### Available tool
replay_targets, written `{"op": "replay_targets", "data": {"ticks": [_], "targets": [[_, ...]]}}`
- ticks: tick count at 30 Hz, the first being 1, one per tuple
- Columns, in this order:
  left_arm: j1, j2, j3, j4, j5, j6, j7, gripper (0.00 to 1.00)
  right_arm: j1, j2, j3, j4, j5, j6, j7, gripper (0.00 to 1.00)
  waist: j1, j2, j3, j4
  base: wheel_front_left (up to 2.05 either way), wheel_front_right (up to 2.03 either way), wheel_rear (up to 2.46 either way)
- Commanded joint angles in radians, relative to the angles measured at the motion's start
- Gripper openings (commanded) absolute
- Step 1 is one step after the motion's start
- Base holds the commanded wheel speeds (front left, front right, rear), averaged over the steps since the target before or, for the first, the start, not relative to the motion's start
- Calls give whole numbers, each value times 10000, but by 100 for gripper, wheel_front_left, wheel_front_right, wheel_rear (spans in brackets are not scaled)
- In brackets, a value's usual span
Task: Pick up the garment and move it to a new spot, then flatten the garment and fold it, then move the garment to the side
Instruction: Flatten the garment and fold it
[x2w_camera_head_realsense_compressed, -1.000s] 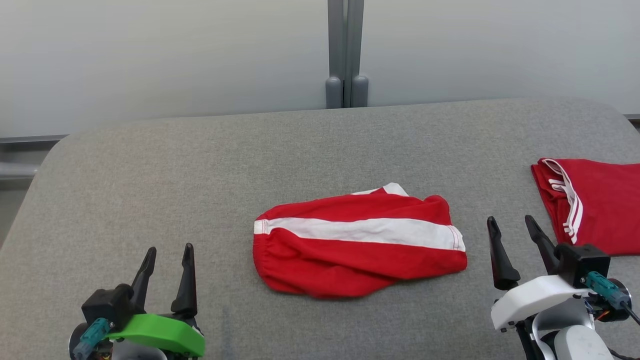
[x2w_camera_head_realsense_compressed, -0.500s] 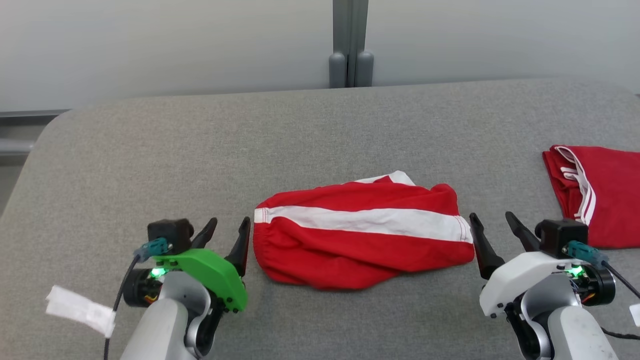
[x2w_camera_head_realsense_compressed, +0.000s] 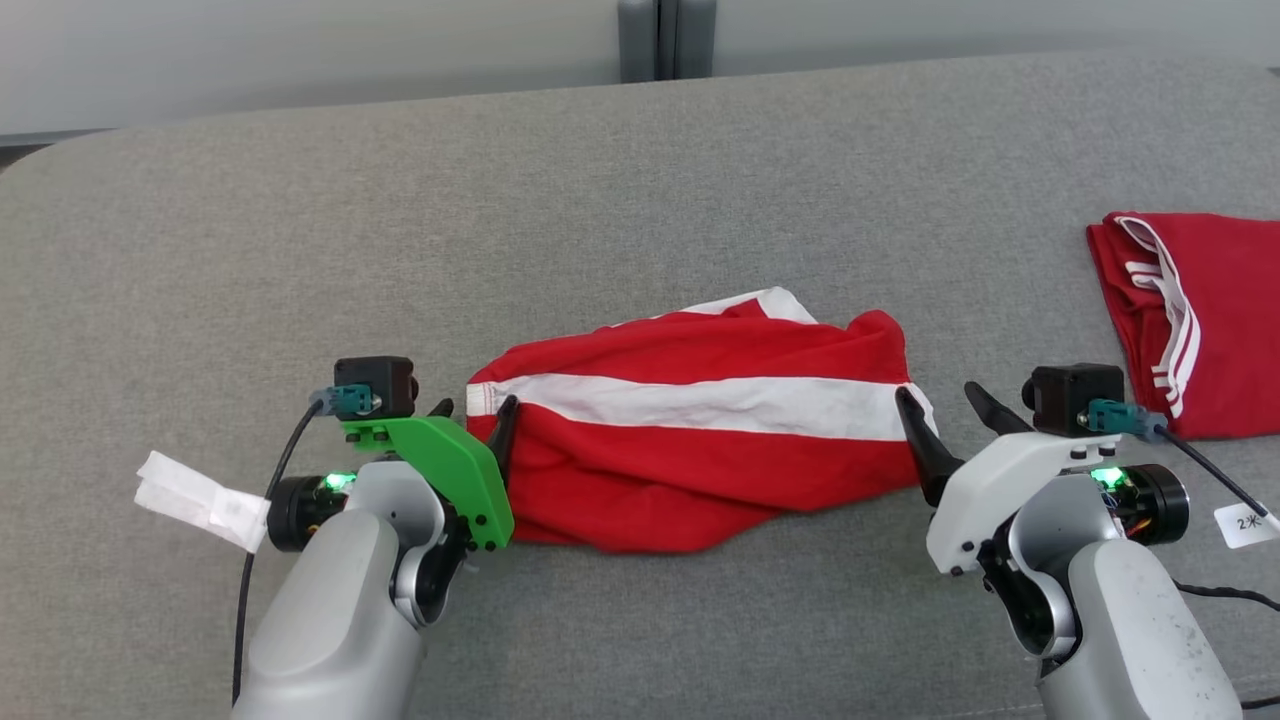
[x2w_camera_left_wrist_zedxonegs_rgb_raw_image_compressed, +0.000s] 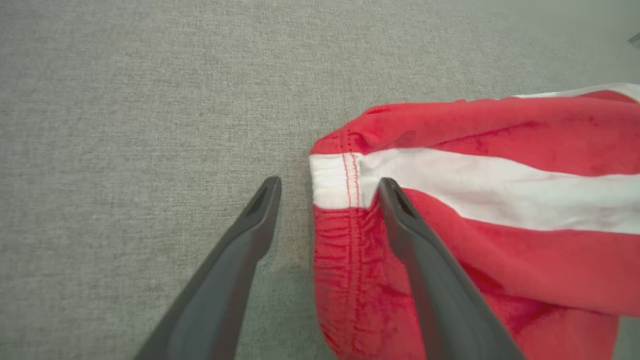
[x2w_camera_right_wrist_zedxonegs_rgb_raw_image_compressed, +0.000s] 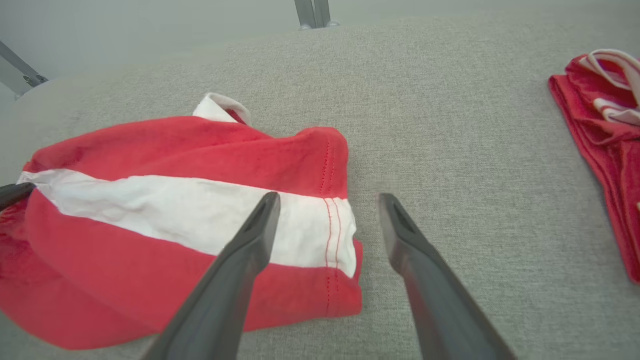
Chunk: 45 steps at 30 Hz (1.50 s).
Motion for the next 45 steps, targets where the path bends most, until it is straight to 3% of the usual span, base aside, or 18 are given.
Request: {"op": "replay_targets", "data": {"ticks": [1, 2, 3, 4, 10, 17, 24, 30, 45], "targets": [[-257, 18, -6, 147, -28, 63, -68, 100, -203, -4, -33, 111, 180, -12, 96, 100, 0, 0, 323, -260, 0, 0, 0], [-316, 19, -25, 228, 3, 80, -84, 84, -259, -3, -34, 174, 236, -12, 121, 100, 0, 0, 360, -278, 0, 0, 0], [-383, 21, -10, 360, -7, 118, -98, 30, -313, -1, -74, 275, 389, -12, 212, 100, 0, 0, 401, -297, 0, 0, 0], [-432, 24, -28, 453, 3, 121, -92, 0, -347, -1, -85, 357, 510, -12, 304, 100, 0, 0, 419, -304, 0, 0, 0], [-574, 49, -72, 852, -38, -7, -393, 0, -507, 5, 224, 564, 1349, -9, 1100, 100, 0, 0, 480, -287, 0, 0, 0], [-699, 46, -187, 1112, -89, -178, -694, 0, -436, -4, 684, 295, 1736, -11, 1217, 100, 0, 0, 460, -244, 0, 0, 0], [-820, 44, -288, 1265, -169, -273, -823, 0, -836, -6, 877, 312, 1743, -11, 1300, 100, 0, 0, 518, -234, 0, 0, 0], [-864, 31, -433, 1314, -204, -346, -853, 0, -991, 6, 196, 764, 880, -8, 1645, 100, 0, 0, 514, -137, 0, 0, 0], [-978, 116, -532, 1236, -352, -378, -966, 0, -1201, -1, 905, 741, 1512, -8, 1514, 100, 0, 0, 676, -124, 0, 0, 0]]}}
